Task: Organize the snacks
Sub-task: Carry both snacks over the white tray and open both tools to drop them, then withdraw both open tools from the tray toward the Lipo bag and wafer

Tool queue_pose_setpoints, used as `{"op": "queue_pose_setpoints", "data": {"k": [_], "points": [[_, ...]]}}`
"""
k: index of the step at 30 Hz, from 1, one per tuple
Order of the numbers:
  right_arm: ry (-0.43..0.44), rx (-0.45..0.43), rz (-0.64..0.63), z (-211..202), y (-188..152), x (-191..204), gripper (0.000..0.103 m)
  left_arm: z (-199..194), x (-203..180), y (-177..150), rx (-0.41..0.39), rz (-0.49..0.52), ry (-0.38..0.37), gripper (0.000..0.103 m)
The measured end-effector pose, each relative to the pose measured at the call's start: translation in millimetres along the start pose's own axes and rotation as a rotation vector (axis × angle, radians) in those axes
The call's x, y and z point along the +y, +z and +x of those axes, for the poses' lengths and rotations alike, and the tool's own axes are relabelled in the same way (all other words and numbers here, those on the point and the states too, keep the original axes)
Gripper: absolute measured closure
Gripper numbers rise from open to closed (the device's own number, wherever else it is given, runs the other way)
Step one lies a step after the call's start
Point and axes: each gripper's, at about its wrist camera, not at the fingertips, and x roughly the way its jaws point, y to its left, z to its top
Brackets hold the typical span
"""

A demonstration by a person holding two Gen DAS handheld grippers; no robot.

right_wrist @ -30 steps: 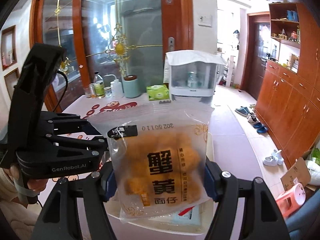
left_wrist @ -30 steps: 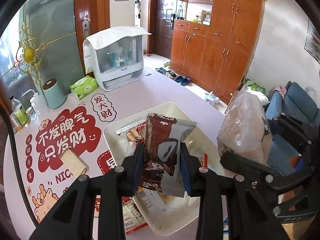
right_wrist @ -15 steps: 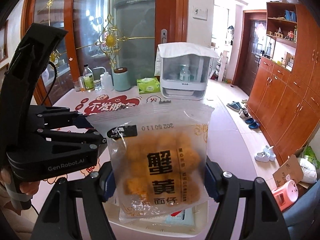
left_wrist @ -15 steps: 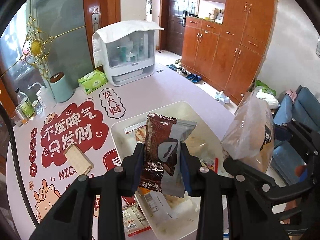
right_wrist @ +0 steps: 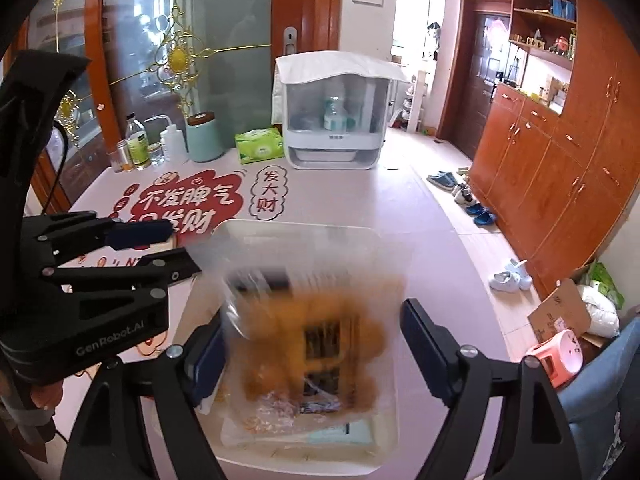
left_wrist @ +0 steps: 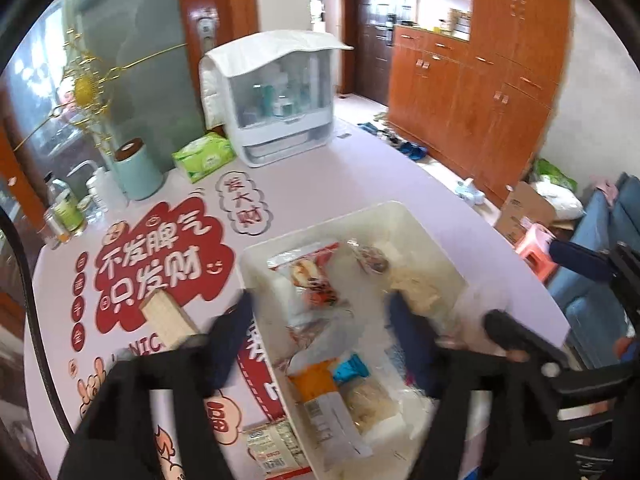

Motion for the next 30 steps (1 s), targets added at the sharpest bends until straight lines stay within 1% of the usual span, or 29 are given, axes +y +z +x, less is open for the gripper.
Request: {"op": "queue_pose_setpoints", "data": {"k": [1,2,4,9,13,16,17,19,22,26,30], "points": [[-0.012,-0.008,-0.004,-1.3,-0.1,-0.8,0.021,0.0,2.8,0.2,-0.002,-0.012,-0.001,0.013],[-0.018,-0.016,-0.007,-2.8,-0.2,-1.7,0.021,0.2,5.7,0.0,-0.002,-0.024,-0.008,0.012],[-0.024,-0.021,-0.004,-4.8,-0.5,-3.2,0.020,1.1,9.5,-1.5,0.005,-0.041,-0.021,0.011],[-0.032,-0.016,-0.015,-4.2,-3.6,1.7,0.019,2.7,10.8,-8.0,0.017,-0.031,-0.002,0.011],[-0.032,-0.021,-0.048,-4.4,-6.0,12.9,0.019,1.1,14.8,-11.9,0.014,-0.029,0.015,0.011],[-0.052,-0.029,-0.084,-4.9,-7.8,24.2,0.019,-1.4,20.5,-12.9,0.014,-0.039,0.019,0.011],[-0.044,-0.030,-0.092,-5.0,-8.5,27.5,0.019,-1.8,22.3,-13.1,0.014,-0.042,0.022,0.011],[-0.025,-0.031,-0.105,-5.6,-9.0,35.2,0.020,-3.9,26.6,-14.3,0.012,-0.043,0.034,0.011],[-0.042,-0.045,-0.126,-6.8,-8.4,45.8,0.020,-8.1,34.3,-16.5,0.008,-0.044,0.051,0.011],[-0.020,-0.038,-0.139,-3.7,-7.4,55.7,0.020,-13.6,46.9,-18.3,0.012,-0.038,0.073,0.011],[0.008,-0.024,-0.131,0.7,-5.2,63.5,0.020,-20.2,64.6,-19.5,0.021,0.000,0.135,0.011]]}}
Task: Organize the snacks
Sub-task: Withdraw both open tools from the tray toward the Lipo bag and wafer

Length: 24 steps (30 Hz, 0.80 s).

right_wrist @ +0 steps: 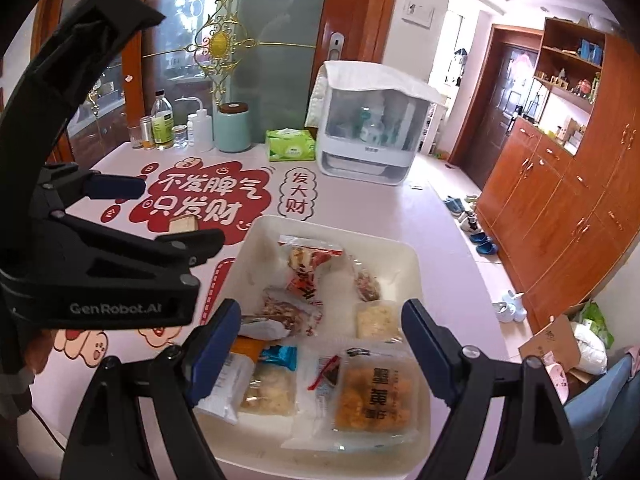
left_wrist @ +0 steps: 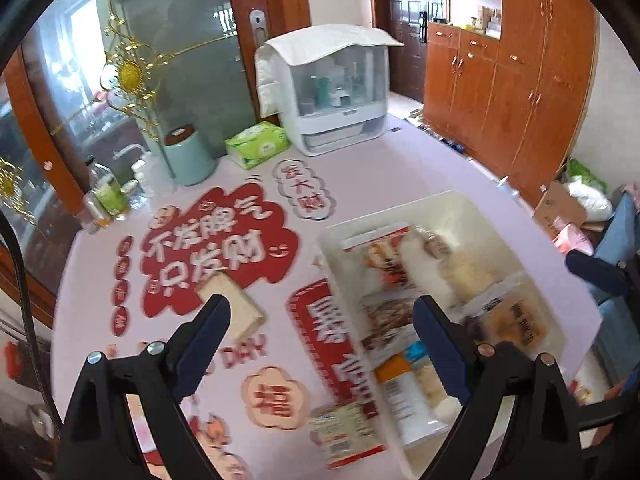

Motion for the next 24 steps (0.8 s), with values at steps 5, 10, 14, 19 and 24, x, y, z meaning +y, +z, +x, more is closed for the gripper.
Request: {"op": "queue_pose_setpoints", "data": {"k": [5,10,14,19,24], "points": [[0.025,0.009,-0.003,5.2,6.4,15.0,0.020,-5.4,39.5,4.2,0.016,0.064,0.102,0.011],[0.049,0.021,0.023,8.5,11.5,34.3,0.020,-6.8,96.3,15.5,0.043,0.062,0.162,0.011],[0.089,0.042,0.047,8.3,12.4,57.3,0.020,2.4,132.7,20.3,0.077,0.075,0.171,0.011],[0.150,0.064,0.071,7.1,8.7,100.6,0.020,31.8,152.8,16.9,0.114,0.202,0.167,0.011],[0.154,0.107,0.022,26.1,-8.6,153.8,0.020,69.9,154.0,0.8,0.159,0.353,0.091,0.011]]}}
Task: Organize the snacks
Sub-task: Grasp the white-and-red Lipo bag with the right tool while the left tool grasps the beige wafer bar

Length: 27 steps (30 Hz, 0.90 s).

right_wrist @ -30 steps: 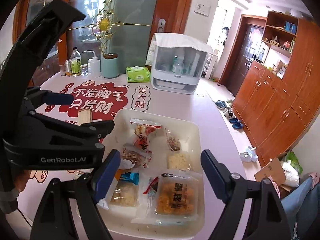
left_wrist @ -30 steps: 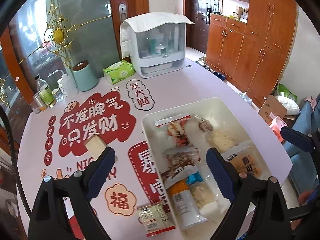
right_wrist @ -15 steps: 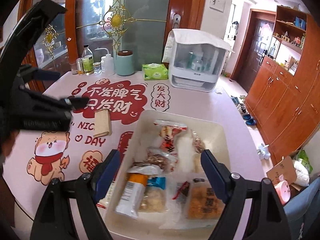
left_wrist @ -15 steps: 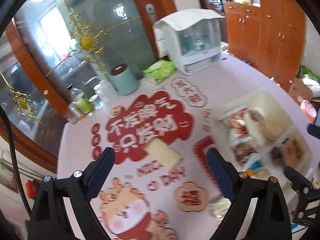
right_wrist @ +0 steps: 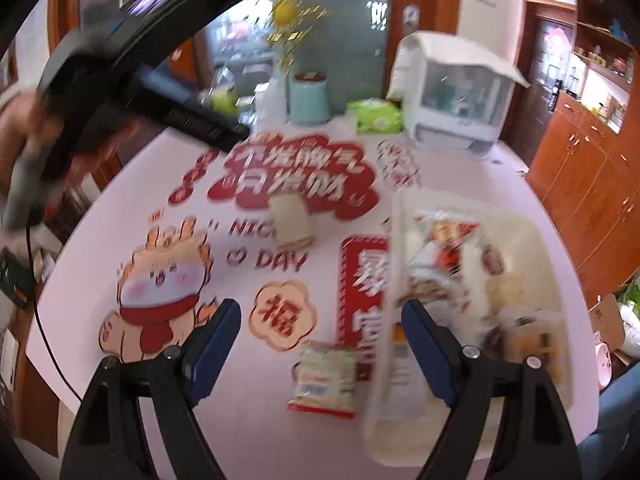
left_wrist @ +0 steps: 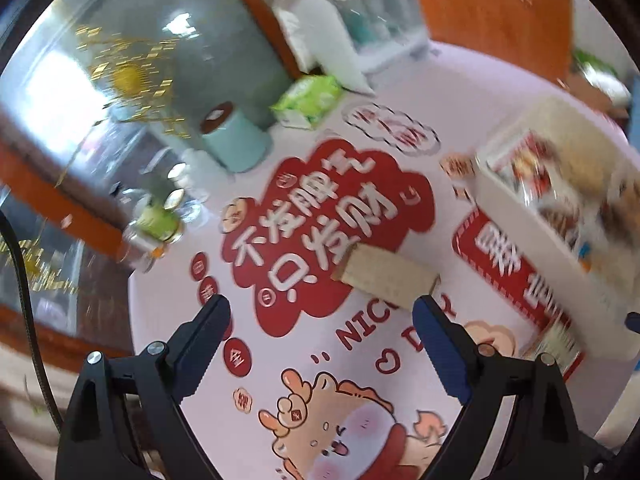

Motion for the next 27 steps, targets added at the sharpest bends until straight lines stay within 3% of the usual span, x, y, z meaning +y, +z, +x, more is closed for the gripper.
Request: {"op": "queue_pose_setpoints", "data": {"k": [7,12,15,21,24,27], "points": [[-0.007,0.112,0.067,51.9,-39.4,27.7,0.020,50.9,-23.5,-12.6,-0.007,0.289,-0.072,0.011],[-0.162,0.111,0.169,76.7,-56.1,27.2,0.020,83.1,-38.1,-12.1,-0.043,0.558,-0.041,0.011],[-0.273,0.065,0.162,80.4,-62.0,34.3,0.020,100.8,-46.2,-10.5,-0.064,0.688,-0.037,0.011],[-0.401,0.068,0.171,90.4,-63.9,36.5,0.019,127.3,-68.0,-12.8,-0.089,0.881,-0.101,0.011],[-0.481,0.098,0.137,93.0,-63.0,32.7,0.020,145.8,-78.5,-17.1,-0.088,0.972,-0.098,0.011],[-0.476,0.135,0.191,91.1,-60.6,16.9,0.019,164.1,-84.8,-16.1,-0.075,1.023,-0.099,0.011]]}}
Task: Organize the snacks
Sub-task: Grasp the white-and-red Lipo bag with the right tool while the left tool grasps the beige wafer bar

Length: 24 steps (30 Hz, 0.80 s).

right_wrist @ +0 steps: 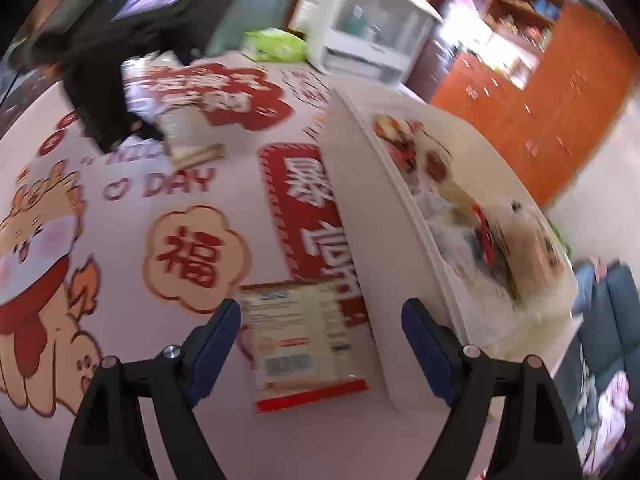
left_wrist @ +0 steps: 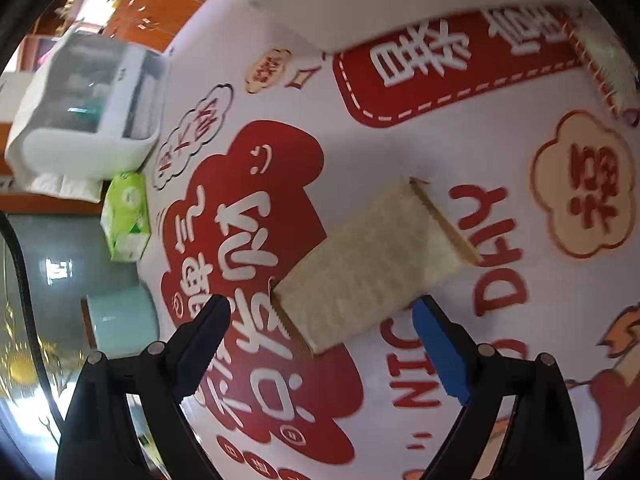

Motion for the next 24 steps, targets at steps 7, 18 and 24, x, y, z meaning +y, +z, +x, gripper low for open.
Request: {"op": "queue_pose_setpoints", "data": {"k": [7,18,24], "points": [[0.038,0.085,0.084,11.0,2.5,-23.3,0.018,14.2,9.4,11.5,-0.028,0.090,-0.042,0.008],[0.185,0.143,0.126,15.4,-1.2,-7.8,0.018,39.3,36.6,26.5,0.043,0.086,-0.268,0.005],[0.238,0.222,0.179,34.9,-6.0,-10.4,0.018,52.9,52.9,29.7,0.109,0.040,-0.429,0.025]]}}
